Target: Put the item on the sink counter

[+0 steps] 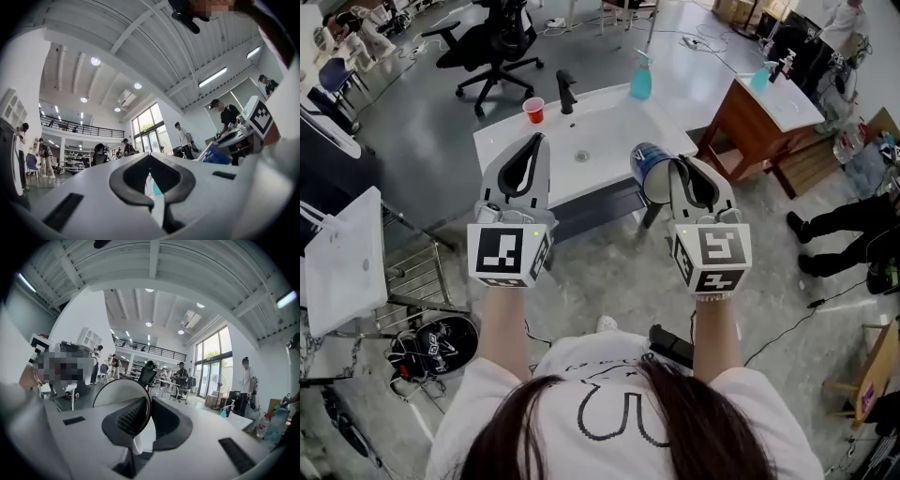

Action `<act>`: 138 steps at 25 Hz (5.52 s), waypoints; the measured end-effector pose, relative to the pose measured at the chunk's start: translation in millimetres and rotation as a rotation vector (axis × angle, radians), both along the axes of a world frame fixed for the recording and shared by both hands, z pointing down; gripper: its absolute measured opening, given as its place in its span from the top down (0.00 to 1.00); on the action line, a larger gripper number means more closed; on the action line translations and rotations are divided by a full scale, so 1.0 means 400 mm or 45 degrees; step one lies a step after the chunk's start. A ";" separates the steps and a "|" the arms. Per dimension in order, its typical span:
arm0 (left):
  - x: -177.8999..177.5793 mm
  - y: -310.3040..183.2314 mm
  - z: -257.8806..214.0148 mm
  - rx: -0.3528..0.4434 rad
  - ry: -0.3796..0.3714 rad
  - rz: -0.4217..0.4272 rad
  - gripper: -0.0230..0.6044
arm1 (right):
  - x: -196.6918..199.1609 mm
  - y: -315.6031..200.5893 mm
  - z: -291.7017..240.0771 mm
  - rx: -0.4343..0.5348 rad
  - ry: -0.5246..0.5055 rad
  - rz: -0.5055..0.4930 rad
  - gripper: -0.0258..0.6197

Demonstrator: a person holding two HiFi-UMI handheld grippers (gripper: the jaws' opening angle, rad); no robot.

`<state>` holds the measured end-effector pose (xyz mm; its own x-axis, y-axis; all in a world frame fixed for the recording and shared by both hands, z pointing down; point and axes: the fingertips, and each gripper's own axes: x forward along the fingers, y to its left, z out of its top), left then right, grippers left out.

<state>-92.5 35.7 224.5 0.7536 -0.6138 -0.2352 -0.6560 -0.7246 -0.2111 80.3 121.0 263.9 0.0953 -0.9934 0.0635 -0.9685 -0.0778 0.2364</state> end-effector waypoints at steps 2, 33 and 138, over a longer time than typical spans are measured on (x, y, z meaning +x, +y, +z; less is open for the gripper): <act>0.023 -0.019 0.006 0.001 -0.009 -0.011 0.95 | 0.029 -0.023 0.005 -0.001 0.000 -0.007 0.87; 0.241 -0.608 0.039 -0.042 0.013 -0.065 0.95 | 0.309 -0.575 0.020 -0.010 -0.010 0.025 0.87; 0.373 -1.092 0.224 -0.214 -0.165 -0.299 0.95 | 0.411 -1.396 0.644 -1.086 -0.048 -0.454 0.57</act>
